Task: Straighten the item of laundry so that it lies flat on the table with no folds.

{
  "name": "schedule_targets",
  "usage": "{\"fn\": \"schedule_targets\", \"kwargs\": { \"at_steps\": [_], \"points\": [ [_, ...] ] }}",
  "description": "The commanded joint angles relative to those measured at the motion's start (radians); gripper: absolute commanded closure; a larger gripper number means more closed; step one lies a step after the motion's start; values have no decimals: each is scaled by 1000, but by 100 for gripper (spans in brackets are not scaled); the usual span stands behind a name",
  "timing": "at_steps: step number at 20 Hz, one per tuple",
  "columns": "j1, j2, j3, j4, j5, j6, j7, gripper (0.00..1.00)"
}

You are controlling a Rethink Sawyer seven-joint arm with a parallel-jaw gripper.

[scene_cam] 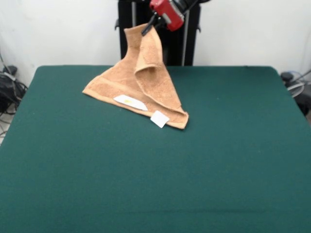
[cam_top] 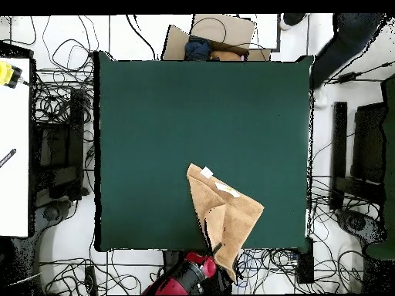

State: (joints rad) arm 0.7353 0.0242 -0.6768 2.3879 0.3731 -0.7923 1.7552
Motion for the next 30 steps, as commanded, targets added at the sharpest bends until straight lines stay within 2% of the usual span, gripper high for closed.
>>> {"fn": "schedule_targets", "kwargs": {
  "at_steps": [1, 23, 30],
  "points": [
    [26, 86, 143, -67, 97, -7, 220, 100],
    [47, 108, 191, -70, 152, -8, 247, 100],
    [18, 96, 210, -68, 115, -2, 257, 100]
  ]
}}
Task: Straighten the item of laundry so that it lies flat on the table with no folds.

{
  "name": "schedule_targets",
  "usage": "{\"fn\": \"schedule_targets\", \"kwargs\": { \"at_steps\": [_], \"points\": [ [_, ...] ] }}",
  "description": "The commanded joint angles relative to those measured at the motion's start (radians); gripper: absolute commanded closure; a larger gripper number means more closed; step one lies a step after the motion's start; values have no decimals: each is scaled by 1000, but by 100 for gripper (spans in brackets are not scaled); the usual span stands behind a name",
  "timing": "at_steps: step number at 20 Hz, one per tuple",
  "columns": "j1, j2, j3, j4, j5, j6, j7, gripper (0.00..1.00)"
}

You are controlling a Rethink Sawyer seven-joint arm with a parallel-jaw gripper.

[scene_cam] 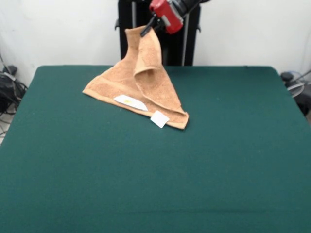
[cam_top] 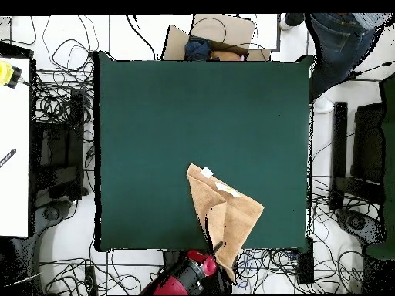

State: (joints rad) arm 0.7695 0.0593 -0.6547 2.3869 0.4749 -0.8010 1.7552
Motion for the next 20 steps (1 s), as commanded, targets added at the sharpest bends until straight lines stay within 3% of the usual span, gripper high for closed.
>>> {"fn": "schedule_targets", "kwargs": {
  "at_steps": [1, 7, 20],
  "points": [
    [-26, 58, 192, -67, 0, 6, 262, 100],
    [-89, 15, 213, -57, -79, 5, 285, 100],
    [-57, 33, 270, -52, 29, 23, 287, 100]
  ]
}}
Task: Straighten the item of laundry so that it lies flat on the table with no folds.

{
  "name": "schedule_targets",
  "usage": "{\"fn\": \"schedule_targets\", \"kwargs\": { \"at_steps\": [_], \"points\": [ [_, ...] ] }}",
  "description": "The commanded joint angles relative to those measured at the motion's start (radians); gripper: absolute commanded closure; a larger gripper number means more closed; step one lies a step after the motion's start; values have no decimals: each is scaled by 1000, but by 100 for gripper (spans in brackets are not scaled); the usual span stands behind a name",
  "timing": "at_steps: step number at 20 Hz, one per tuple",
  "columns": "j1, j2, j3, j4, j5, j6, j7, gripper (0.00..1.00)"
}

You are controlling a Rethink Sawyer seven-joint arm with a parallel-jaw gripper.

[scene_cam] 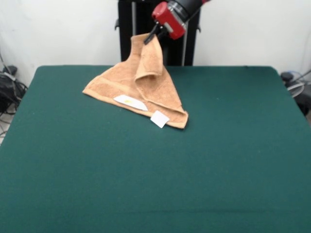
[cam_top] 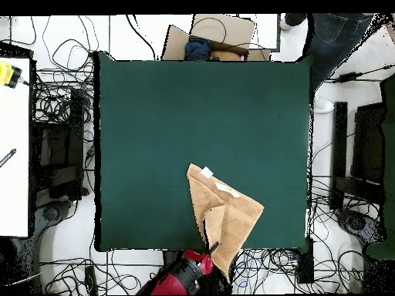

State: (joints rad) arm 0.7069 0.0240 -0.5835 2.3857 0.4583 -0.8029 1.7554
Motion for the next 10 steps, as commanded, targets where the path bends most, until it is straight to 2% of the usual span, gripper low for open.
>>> {"fn": "schedule_targets", "kwargs": {
  "at_steps": [1, 10],
  "points": [
    [9, 71, 201, -51, 53, 24, 286, 100],
    [29, 69, 226, -47, 97, 34, 280, 100]
  ]
}}
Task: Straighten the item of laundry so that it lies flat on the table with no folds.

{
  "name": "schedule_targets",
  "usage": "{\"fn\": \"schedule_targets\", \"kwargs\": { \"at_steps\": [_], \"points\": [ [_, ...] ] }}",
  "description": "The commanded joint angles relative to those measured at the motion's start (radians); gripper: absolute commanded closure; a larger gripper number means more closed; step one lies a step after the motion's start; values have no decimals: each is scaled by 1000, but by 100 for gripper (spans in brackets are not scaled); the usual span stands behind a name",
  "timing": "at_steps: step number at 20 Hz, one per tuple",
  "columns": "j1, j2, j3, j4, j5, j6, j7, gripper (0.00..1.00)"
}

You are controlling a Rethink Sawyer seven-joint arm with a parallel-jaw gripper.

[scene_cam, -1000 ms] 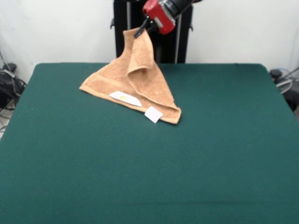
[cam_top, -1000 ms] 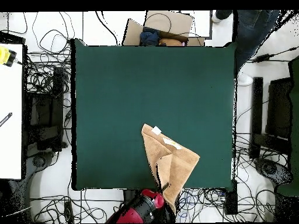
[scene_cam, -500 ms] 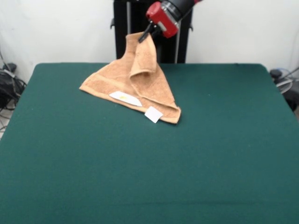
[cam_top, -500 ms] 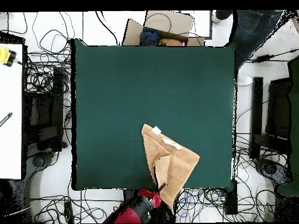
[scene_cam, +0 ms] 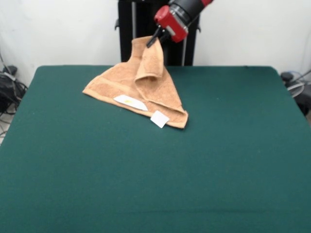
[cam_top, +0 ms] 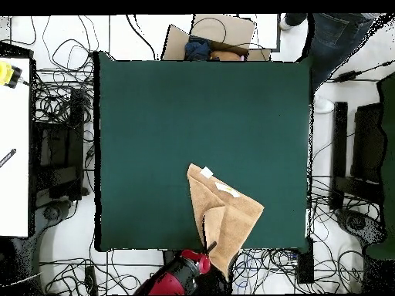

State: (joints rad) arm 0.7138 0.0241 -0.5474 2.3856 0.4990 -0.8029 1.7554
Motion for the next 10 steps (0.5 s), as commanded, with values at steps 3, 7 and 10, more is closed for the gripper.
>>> {"fn": "schedule_targets", "kwargs": {
  "at_steps": [3, 7, 10],
  "points": [
    [32, 72, 201, -46, 71, 35, 281, 100],
    [37, 76, 210, -46, 74, 27, 291, 100],
    [38, 82, 216, -48, 76, 21, 295, 100]
  ]
}}
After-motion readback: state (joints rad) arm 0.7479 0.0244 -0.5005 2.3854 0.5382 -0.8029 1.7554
